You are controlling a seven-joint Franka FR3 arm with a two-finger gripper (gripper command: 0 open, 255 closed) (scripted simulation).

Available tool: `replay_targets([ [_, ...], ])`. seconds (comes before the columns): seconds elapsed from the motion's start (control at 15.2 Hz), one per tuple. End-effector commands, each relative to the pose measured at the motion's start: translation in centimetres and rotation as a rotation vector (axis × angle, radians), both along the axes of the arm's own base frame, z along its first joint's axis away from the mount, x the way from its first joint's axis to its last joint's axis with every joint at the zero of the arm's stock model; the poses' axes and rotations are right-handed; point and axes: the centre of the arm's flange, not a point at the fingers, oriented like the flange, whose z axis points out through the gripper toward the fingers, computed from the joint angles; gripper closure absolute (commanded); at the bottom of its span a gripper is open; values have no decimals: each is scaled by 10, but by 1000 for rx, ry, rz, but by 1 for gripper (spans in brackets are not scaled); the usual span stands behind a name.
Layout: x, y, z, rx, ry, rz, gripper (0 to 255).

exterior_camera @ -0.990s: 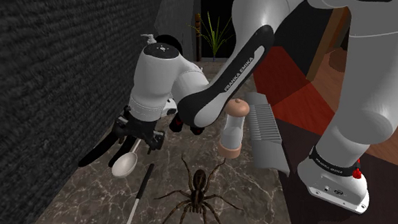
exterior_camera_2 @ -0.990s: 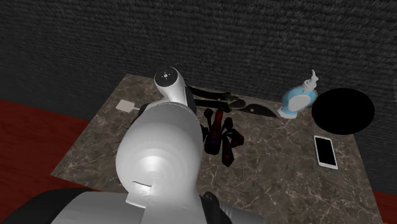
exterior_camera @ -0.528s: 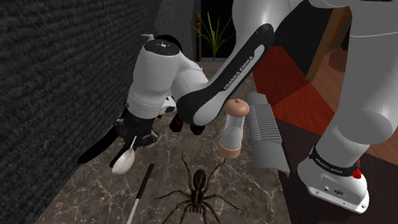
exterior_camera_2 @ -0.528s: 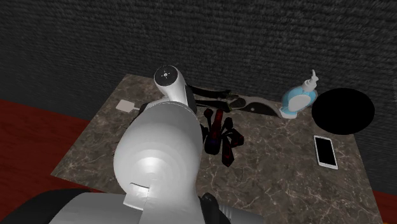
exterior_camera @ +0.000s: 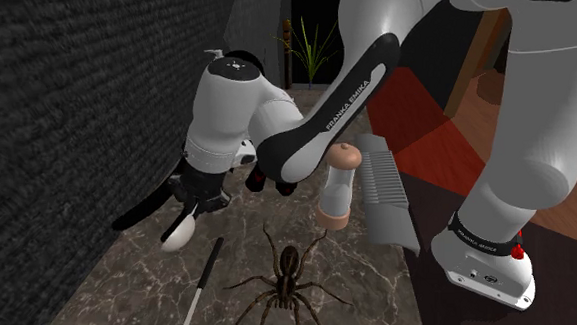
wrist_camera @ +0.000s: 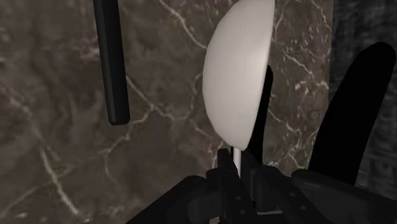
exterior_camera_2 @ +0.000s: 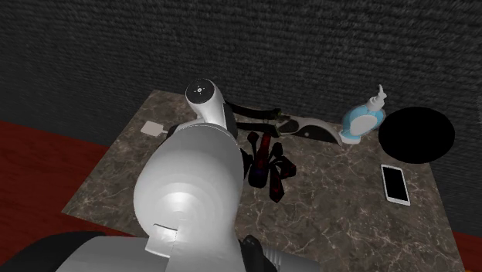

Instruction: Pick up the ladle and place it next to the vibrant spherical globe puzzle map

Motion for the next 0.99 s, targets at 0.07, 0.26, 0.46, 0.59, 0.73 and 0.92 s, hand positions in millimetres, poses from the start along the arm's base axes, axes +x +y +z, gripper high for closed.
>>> replay_targets([
  [0.07, 1, -2, 7, -7, 13, -1, 255],
  [0.26, 1, -2, 23, -7, 13, -1, 255],
  [0.46, 1, -2, 39, -7, 13, -1, 255],
  [0.59, 1, -2, 49, -7, 13, -1, 255],
  [0.73, 1, -2, 60, -7, 13, -1, 255],
  [0.92, 1, -2, 76, -7, 13, -1, 255],
])
